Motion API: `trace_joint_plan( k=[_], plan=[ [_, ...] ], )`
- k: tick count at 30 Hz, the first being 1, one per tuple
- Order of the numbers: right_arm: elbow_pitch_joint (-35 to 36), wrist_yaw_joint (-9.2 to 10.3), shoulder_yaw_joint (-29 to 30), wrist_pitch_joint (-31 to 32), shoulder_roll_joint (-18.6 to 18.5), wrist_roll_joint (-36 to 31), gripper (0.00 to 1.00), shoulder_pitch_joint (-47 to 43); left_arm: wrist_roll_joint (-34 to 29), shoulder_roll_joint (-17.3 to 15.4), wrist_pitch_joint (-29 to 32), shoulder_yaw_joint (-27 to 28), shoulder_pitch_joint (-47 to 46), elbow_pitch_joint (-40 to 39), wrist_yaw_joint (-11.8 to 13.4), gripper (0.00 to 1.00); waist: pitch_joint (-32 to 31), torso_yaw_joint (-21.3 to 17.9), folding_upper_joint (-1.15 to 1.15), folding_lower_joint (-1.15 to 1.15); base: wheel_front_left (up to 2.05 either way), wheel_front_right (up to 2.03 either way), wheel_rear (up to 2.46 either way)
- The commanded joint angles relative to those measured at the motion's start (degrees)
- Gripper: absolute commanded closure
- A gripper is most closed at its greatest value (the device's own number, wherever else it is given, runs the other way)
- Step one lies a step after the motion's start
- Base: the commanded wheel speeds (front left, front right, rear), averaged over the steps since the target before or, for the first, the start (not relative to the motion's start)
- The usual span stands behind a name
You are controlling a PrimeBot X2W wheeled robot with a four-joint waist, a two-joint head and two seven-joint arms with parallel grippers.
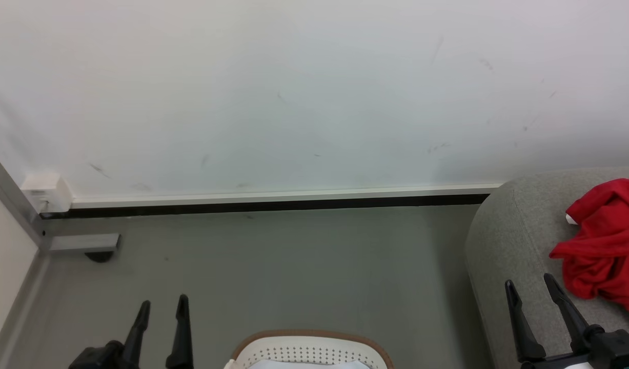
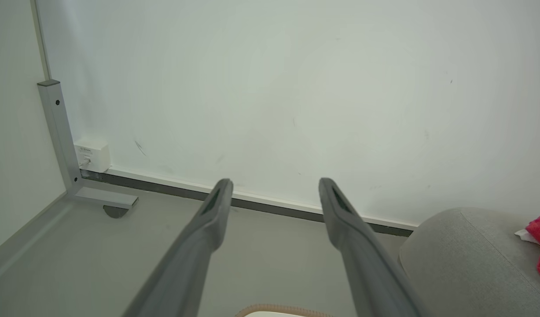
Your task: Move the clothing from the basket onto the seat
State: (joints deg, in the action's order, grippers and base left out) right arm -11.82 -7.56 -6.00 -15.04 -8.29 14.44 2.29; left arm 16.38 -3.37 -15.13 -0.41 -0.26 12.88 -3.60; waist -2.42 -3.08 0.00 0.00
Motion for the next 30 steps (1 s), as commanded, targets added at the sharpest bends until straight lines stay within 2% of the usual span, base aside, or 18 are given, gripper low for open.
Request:
trace_joint_plan(
  k=[1, 11, 12, 15, 30],
  plan=[
    [0.17, 0.15, 0.00, -0.18, -0.17, 0.05, 0.00, 0.45, -0.75, 0.07, -0.02, 0.37, -0.31, 0.29, -0.44, 0.00, 0.05, -0.08, 0.00, 0.00, 0.00, 0.00, 0.00],
    [0.35, 0.15, -0.01, -0.18, 0.16, 0.66, 0.00, 0.42, -1.26, 0.36, -0.02, 1.32, -0.57, 1.11, -1.68, 0.00, 0.34, -0.40, 0.00, 0.00, 0.00, 0.00, 0.00],
    [0.21, 0.01, -0.04, 0.00, 0.12, 0.20, 1.00, 0.01, -0.95, 0.48, 0.00, 1.25, -0.34, 1.13, -1.61, 1.00, 0.35, -0.41, 0.00, 0.00, 0.00, 0.00, 0.00],
    [-1.06, 0.00, -0.16, 0.20, 0.62, 0.51, 1.00, -0.48, -0.61, 0.73, 0.19, 1.34, 0.15, 2.48, -1.67, 1.00, 0.36, -0.41, 0.00, 0.00, 0.00, 0.00, 0.00],
    [-1.27, 0.02, 2.12, 4.07, 1.39, 15.17, 1.00, 0.53, 13.70, 0.67, 4.36, 2.56, -1.28, 2.37, -2.10, 1.00, 0.59, -0.02, 0.00, 0.00, 0.00, 0.00, 0.00]
  ],
)
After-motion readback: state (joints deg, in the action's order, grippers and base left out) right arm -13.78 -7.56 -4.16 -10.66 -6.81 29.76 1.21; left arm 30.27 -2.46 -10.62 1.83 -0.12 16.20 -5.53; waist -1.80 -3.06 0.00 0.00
